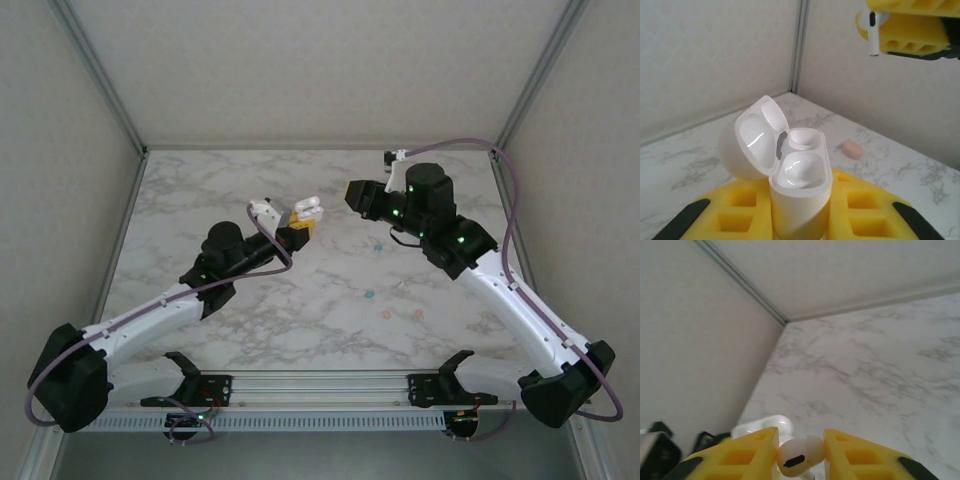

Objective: Insert the wireless bluetooth earbuds into the charging case

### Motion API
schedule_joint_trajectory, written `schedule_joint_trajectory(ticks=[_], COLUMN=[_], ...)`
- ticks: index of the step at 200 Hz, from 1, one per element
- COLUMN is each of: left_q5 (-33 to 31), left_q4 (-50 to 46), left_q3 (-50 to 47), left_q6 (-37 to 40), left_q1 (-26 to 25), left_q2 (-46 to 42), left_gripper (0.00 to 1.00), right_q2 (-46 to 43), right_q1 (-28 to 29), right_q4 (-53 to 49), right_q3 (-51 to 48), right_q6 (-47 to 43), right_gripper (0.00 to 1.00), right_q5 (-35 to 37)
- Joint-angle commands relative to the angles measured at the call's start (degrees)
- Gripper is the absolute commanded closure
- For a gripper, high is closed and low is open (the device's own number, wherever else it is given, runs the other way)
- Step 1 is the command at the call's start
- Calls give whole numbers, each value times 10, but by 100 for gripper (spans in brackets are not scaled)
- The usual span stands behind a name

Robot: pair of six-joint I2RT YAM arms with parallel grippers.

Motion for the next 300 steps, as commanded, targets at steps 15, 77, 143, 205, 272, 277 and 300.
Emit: schedule_joint_trajectory(ticks=[15, 77, 143, 205, 272, 277, 300], left_q5=[-5, -14, -23, -27, -31, -30, -31], left_q4=[92, 95, 82, 88, 91, 91, 92], left_q3=[20, 24, 28, 30, 34, 34, 35], left_q6=[6, 15, 19, 15, 11, 11, 7], left_q1=[-22, -36, -36, -36, -36, -36, -36], left_q2=[14, 18, 12, 16, 14, 14, 15], left_gripper=[87, 87, 87, 86, 86, 86, 86], right_q2=[2, 33, 64, 82, 69, 69, 72], right_q1=[13, 45, 77, 90, 90, 90, 90], right_q4=[95, 86, 43, 28, 10, 12, 17], right_q3=[-18, 0, 34, 46, 35, 34, 31], right_q6=[58, 48, 8, 0, -22, -22, -25], right_gripper=[71, 71, 71, 71, 71, 71, 71], right_q5=[-49, -58, -69, -55, -13, -12, -20])
